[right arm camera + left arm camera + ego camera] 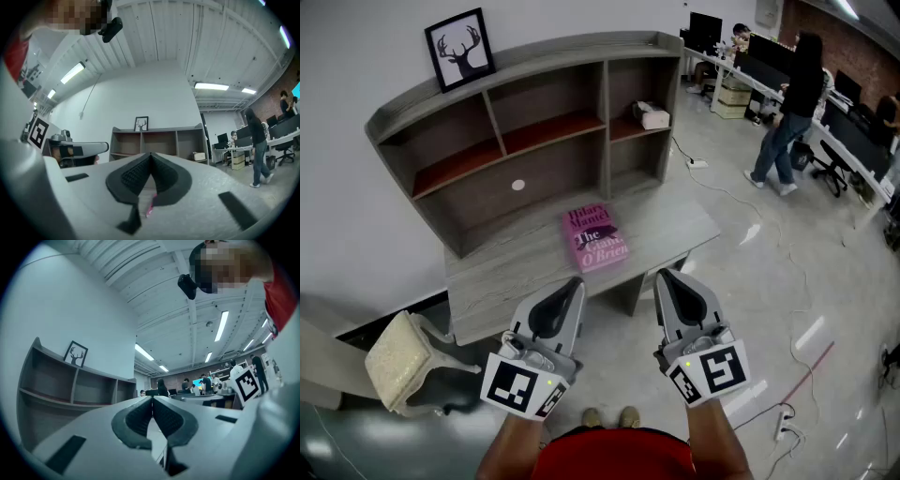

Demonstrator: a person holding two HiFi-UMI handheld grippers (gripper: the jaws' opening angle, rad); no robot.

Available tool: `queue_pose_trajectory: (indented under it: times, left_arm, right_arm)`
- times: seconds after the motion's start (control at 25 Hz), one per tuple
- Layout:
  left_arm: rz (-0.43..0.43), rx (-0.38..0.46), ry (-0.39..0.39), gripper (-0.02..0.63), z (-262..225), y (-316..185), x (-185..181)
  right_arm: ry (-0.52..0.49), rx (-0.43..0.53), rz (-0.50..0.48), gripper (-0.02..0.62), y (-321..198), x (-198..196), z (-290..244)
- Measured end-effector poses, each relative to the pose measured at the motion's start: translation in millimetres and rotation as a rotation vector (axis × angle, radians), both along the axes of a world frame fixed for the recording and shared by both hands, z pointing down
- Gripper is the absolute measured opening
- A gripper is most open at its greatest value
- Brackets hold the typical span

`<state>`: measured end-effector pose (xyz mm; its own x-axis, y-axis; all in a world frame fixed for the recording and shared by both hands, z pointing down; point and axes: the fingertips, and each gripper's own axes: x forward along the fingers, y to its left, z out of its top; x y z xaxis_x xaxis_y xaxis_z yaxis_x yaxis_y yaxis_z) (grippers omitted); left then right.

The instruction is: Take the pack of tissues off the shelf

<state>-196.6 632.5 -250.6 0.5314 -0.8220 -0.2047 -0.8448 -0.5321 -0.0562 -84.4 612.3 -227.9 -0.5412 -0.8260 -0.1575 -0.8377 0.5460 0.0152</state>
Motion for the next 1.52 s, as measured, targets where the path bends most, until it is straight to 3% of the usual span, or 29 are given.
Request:
queue_pose_trajectory:
  times: [0.4,0.84,1.32,1.52]
  left_arm:
    - [-0.015,-0.005,0.008,0.009,0.9,-5.5,16.2]
    - [-0.019,0.007,-0.007,0.009,3.8,-29.5,69.7]
    - [0.006,-0.001,0.008,0.009,13.8,-100.6,95.9]
    - [0.018,-0.004,0.029,0.009,19.4,-152.4,94.0]
  right_arm:
    - [-0.017,0.013,-0.013,0.005,-2.1,18.0,-6.7]
    - [0.007,0.048,-0.051,0.005,-20.3,54.2,-8.5]
    - [0.014,0.041,0.002,0.006,-93.6,84.1,-2.3]
    - [0.041,0.024,0.029,0.129,-146.8,81.7,3.9]
